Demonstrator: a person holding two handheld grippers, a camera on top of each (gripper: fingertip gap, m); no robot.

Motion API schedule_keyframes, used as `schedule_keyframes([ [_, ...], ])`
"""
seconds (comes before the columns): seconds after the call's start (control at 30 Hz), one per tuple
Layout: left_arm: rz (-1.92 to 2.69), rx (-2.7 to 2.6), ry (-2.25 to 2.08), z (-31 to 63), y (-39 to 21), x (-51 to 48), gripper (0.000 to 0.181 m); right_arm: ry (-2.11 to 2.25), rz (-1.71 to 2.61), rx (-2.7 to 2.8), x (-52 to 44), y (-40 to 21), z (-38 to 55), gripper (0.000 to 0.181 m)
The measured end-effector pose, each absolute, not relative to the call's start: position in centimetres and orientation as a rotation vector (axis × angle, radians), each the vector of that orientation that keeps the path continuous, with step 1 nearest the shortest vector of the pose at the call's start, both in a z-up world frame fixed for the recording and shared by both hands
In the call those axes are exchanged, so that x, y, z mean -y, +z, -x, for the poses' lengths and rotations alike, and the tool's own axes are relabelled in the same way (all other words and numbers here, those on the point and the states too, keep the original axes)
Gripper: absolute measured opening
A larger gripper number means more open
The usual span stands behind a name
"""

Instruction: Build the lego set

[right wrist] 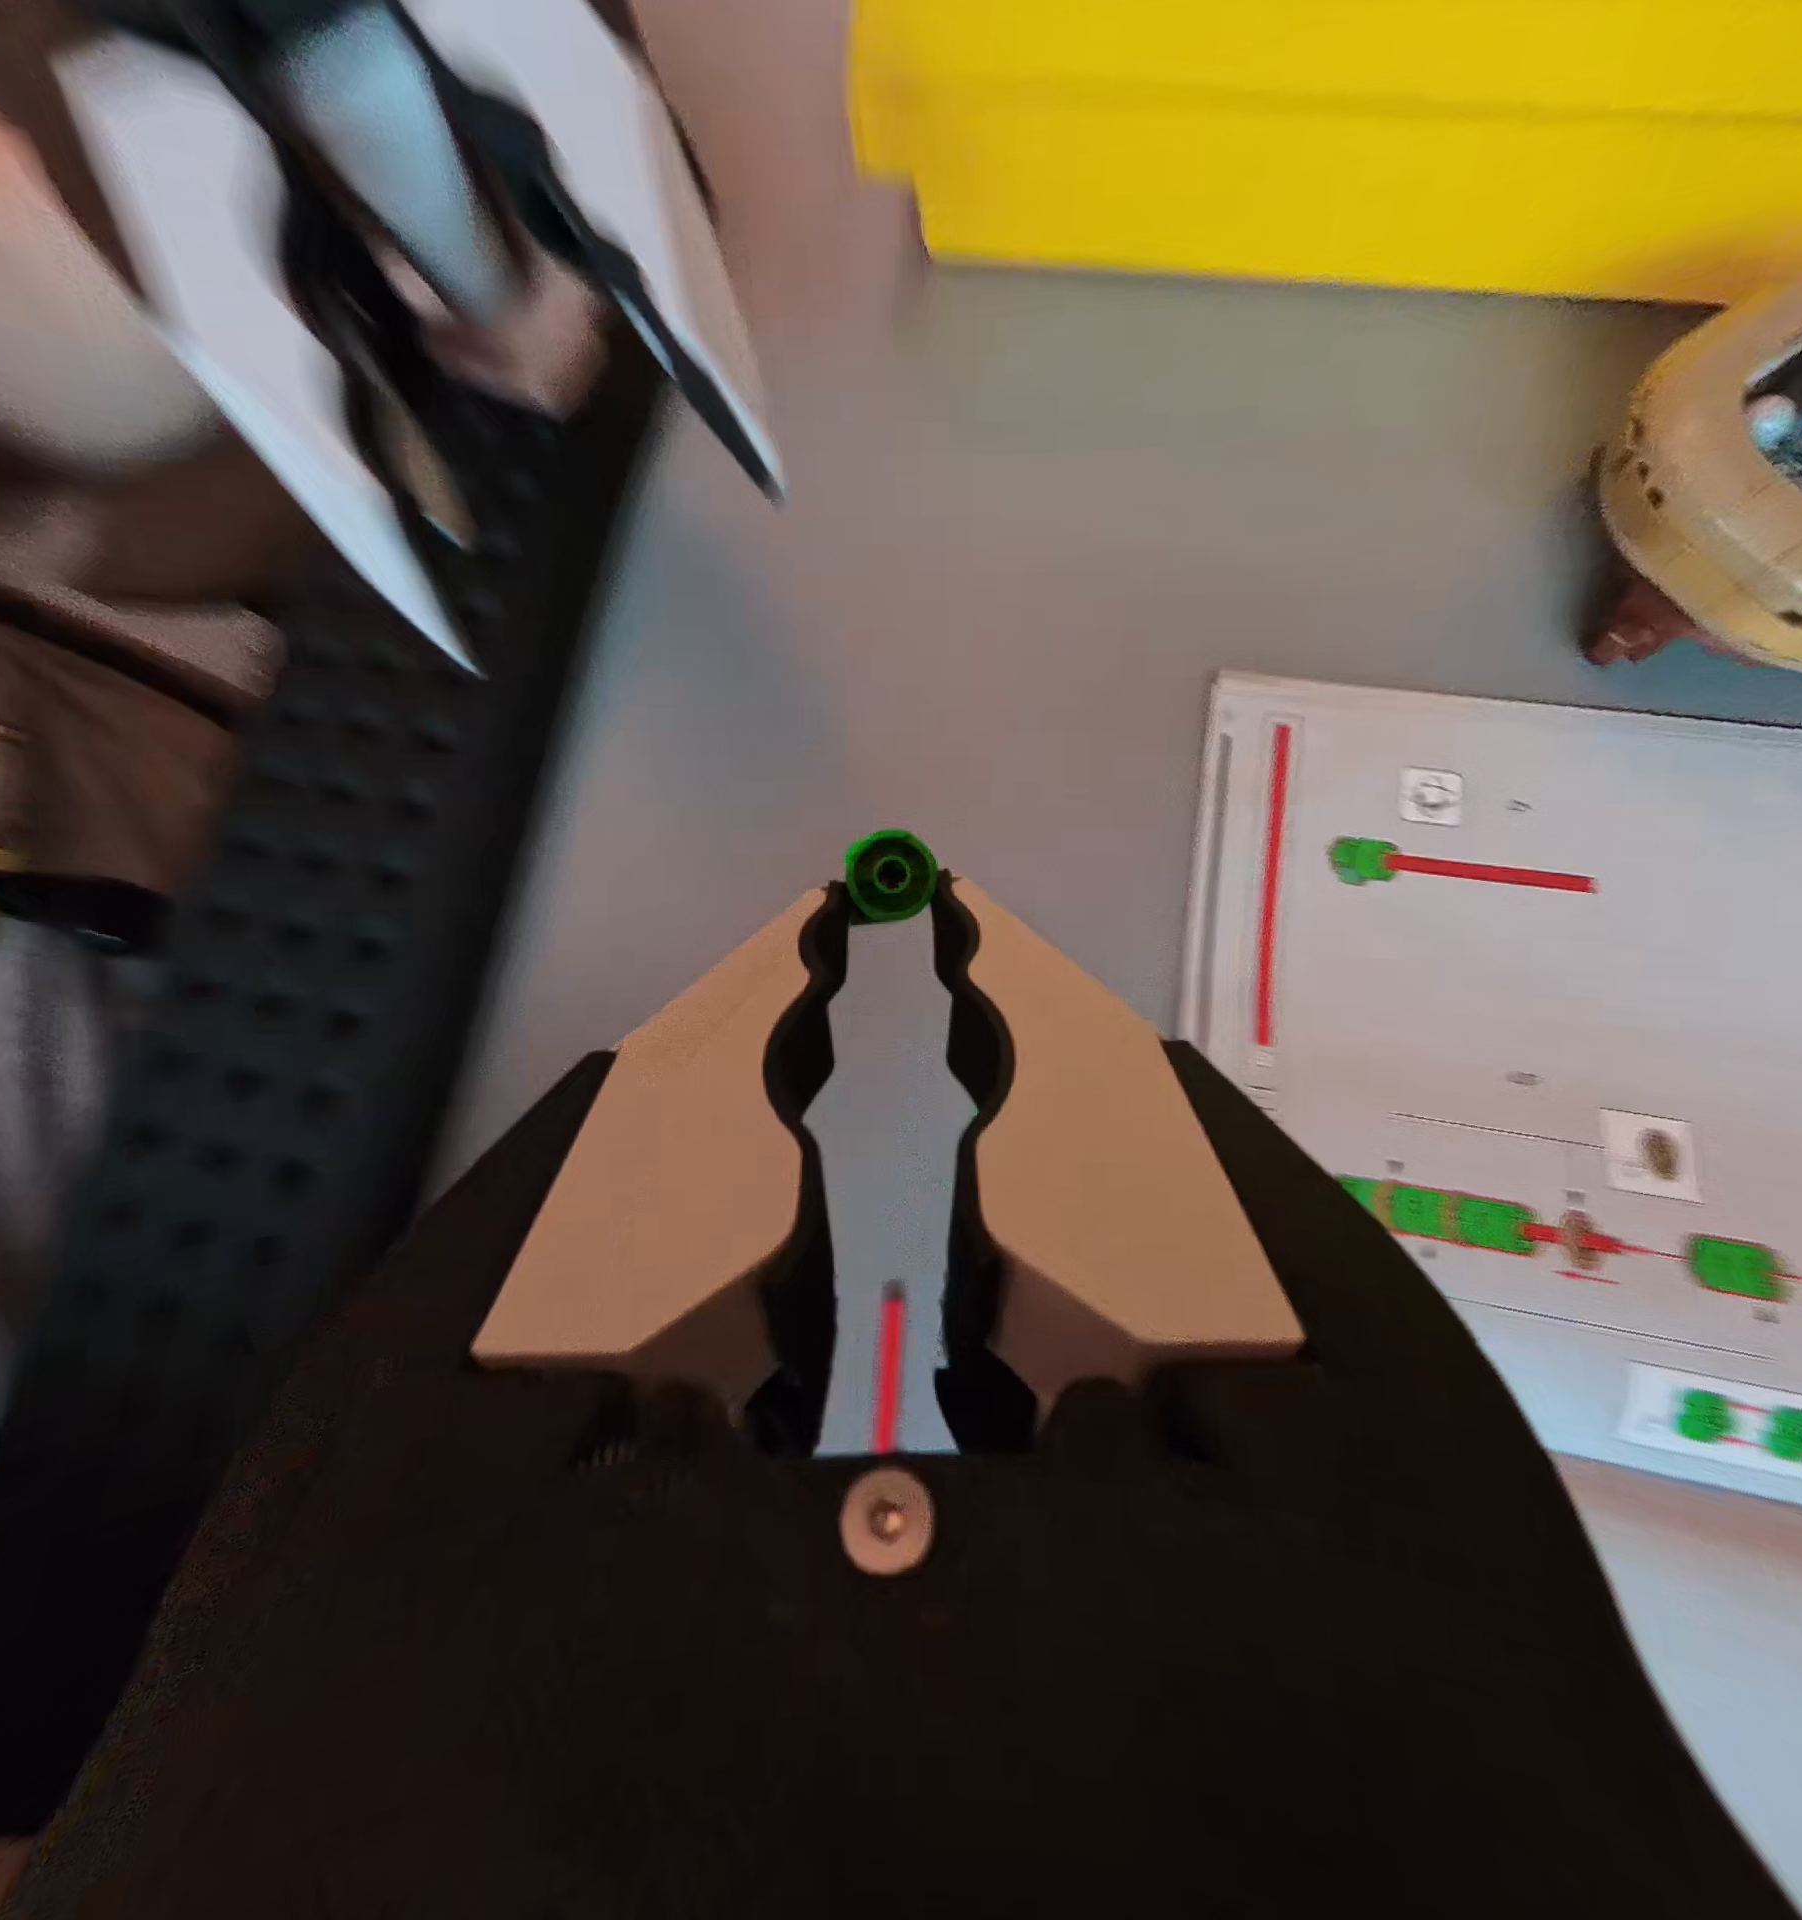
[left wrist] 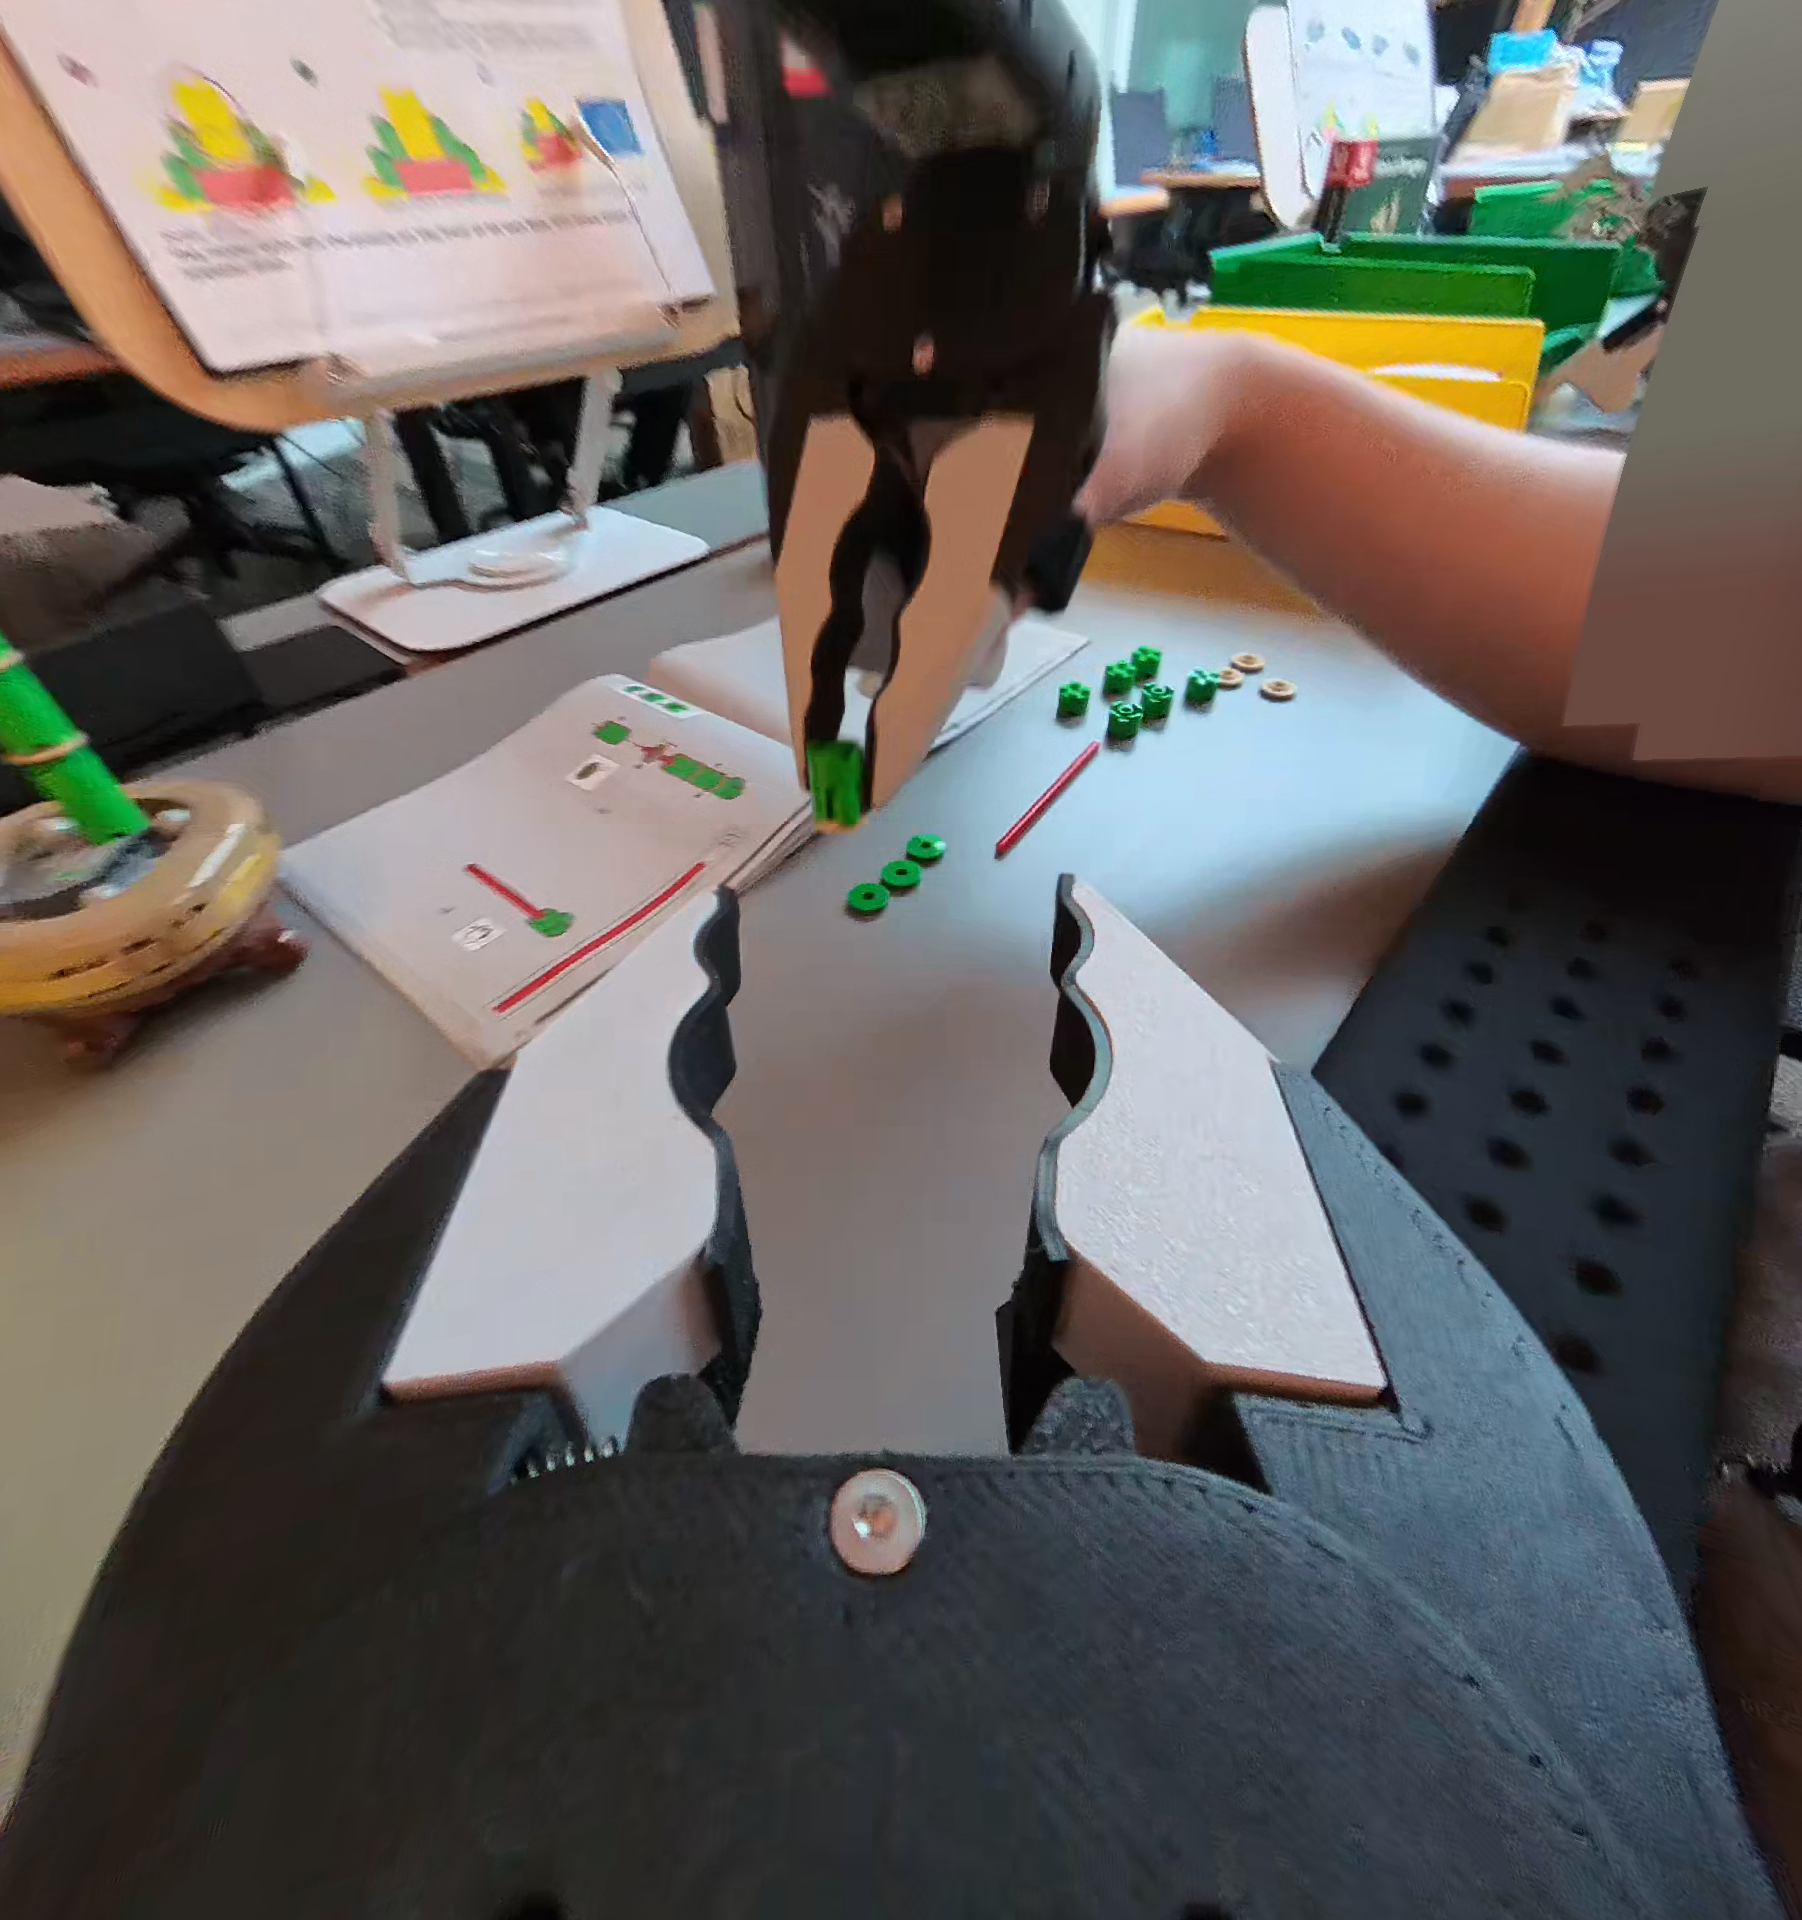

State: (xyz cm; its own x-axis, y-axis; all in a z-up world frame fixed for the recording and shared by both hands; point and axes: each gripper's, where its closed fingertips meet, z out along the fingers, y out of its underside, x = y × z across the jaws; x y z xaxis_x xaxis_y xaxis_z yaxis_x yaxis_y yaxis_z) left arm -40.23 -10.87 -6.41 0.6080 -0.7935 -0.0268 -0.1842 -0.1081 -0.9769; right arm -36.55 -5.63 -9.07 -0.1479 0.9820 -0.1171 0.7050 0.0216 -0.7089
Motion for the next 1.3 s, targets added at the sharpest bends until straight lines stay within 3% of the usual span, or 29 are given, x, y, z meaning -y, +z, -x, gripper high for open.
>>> schedule_keyframes([
  [0.23, 1.679, -0.897, -0.831, 33.4, -6.3, 7.1, 0.047, 1.394, 1.71, 1.701, 8.2, -3.1, 34.2, 0.015],
  [0.8, 1.569, -0.927, -0.988, 31.2, -5.0, 8.2, 0.015, 1.266, 1.76, 1.796, 8.4, -4.6, 33.2, 0.015],
  [1.03, 1.551, -0.931, -0.96, 31.4, -5.3, 8.2, 0.015, 1.244, 1.745, 1.793, 8.3, -4.4, 33.2, 0.025],
  [1.3, 1.555, -0.928, -0.992, 31.5, -5.5, 8.4, 0.015, 1.269, 1.713, 1.791, 8.3, -4.3, 33.4, 0.015],
])
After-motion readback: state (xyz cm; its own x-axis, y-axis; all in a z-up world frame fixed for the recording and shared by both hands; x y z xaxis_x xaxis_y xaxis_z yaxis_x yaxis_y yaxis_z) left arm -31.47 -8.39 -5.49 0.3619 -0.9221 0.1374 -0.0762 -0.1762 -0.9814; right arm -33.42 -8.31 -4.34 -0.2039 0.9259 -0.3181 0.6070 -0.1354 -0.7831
